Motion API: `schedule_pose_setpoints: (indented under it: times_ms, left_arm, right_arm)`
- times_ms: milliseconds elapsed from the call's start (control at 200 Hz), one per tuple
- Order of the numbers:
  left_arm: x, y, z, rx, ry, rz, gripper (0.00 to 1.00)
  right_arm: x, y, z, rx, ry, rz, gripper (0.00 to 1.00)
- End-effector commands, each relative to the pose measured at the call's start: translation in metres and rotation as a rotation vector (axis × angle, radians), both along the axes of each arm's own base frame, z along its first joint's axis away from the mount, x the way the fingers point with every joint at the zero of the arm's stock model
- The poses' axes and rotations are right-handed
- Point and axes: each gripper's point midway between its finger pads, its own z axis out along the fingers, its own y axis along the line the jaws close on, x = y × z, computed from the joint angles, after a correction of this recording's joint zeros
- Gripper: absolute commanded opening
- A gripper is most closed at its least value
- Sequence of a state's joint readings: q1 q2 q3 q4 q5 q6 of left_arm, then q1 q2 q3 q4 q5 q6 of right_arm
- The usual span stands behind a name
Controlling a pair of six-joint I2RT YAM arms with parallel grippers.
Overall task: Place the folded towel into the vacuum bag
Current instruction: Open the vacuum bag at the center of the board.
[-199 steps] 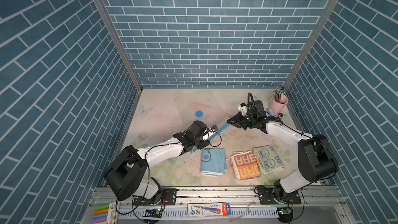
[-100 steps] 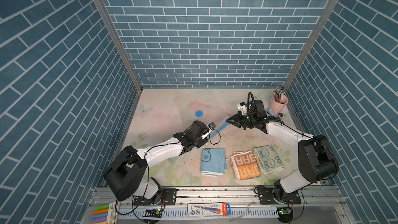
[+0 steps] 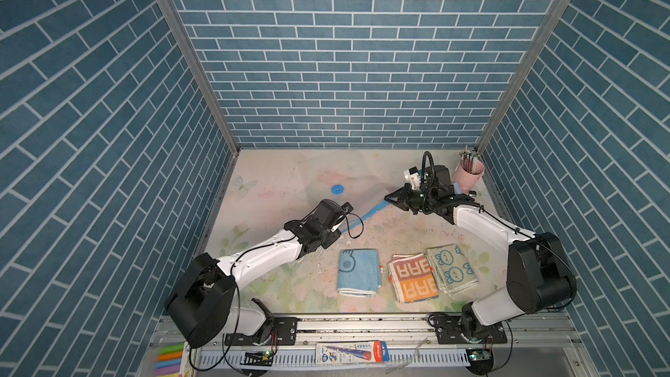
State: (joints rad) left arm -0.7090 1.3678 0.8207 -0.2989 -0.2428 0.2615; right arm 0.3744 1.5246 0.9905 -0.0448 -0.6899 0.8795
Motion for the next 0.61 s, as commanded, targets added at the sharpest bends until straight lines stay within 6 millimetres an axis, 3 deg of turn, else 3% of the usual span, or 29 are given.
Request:
schedule_pose_setpoints:
  times_ms: [0, 185, 600]
  left_arm:
    - [0.004, 0.015, 0.006, 0.043, 0.017, 0.073, 0.55]
    - [0.006, 0.018, 0.009, 0.054, 0.02, 0.095, 0.55]
    - [0.006, 0.011, 0.002, 0.05, 0.074, 0.094, 0.31]
  right_arm:
    - [0.007, -0.007, 0.019, -0.049, -0.096, -0.016, 0.0]
    - [0.01, -0.016, 0.021, -0.095, -0.131, -0.054, 0.0]
    - [0.017, -0.009, 0.028, -0.064, -0.15, -0.051, 0.0]
